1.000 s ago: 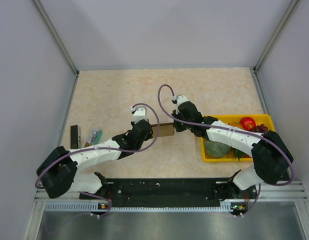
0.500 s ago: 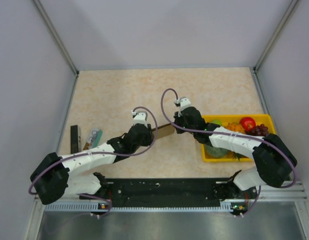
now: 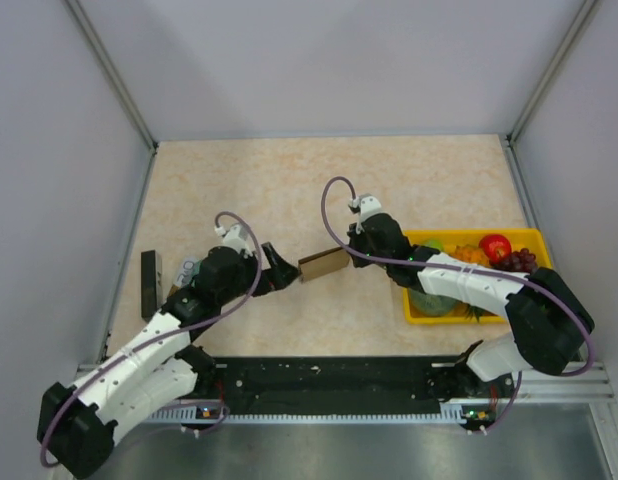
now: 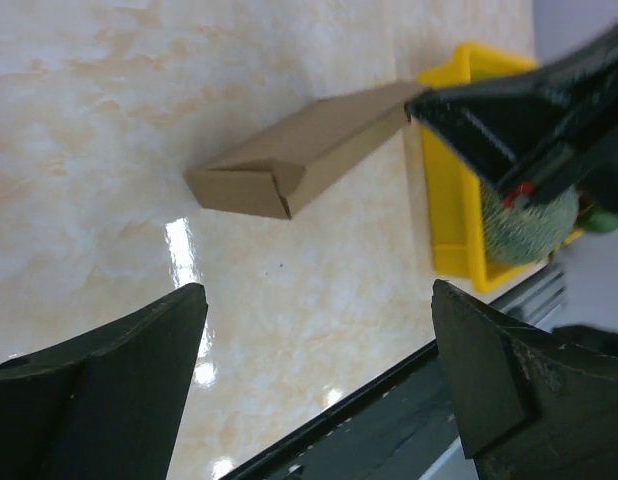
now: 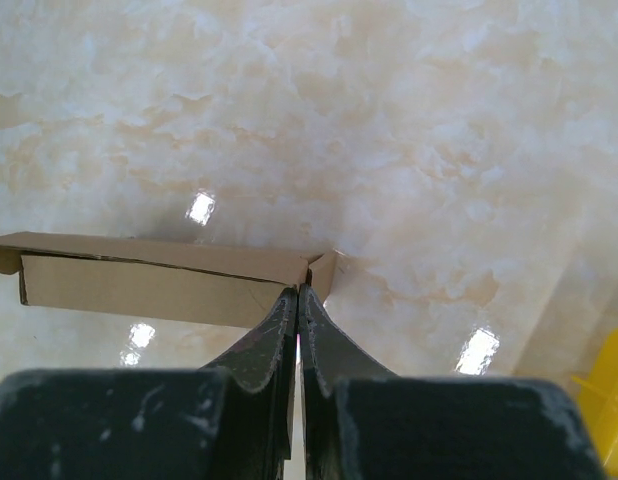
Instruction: Fold the paper box
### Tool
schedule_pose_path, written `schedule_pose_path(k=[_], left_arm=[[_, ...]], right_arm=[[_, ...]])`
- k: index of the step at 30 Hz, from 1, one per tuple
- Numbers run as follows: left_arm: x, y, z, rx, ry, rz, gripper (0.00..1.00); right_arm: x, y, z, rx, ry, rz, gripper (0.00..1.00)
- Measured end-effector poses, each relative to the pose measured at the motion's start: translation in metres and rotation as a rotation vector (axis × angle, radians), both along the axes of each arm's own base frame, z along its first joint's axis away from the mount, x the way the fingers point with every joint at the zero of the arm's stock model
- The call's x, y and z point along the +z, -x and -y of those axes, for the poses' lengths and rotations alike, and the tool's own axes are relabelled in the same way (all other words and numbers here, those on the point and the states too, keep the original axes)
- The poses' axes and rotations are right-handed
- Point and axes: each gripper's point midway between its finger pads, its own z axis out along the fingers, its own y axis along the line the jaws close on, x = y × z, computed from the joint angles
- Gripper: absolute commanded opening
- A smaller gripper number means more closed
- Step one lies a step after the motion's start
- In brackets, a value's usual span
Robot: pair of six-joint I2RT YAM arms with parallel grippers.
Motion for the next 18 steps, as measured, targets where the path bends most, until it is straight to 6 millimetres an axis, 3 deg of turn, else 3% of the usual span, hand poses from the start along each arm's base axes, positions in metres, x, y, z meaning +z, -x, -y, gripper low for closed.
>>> schedule_pose_path(k=[4, 11, 12, 17, 18], left_arm=[[0.006, -0.017, -0.018, 0.147, 0.189, -0.139, 0.98], [0.001, -0.034, 0.004, 0.196, 0.407, -0.366, 0.98], [0.0, -0.036, 0.006, 0.202, 0.424, -0.386, 0.95], [-0.01, -0.045, 0.017, 0.218, 0.546, -0.475, 0.55], [-0.014, -0.044, 0.016, 0.222, 0.554, -0.486, 0.55]], right_arm=[[0.0, 0.001, 0.0, -0.001, 0.004, -0.007, 0.0], [0.0, 0.002, 0.001, -0.004, 0.007, -0.019, 0.0], [0.0, 0.002, 0.001, -0.005, 0.007, -0.02, 0.0], [0.0, 0.002, 0.001, -0.004, 0.012, -0.025, 0.0], [0.001, 0.003, 0.001, -0.003, 0.012, -0.026, 0.0]])
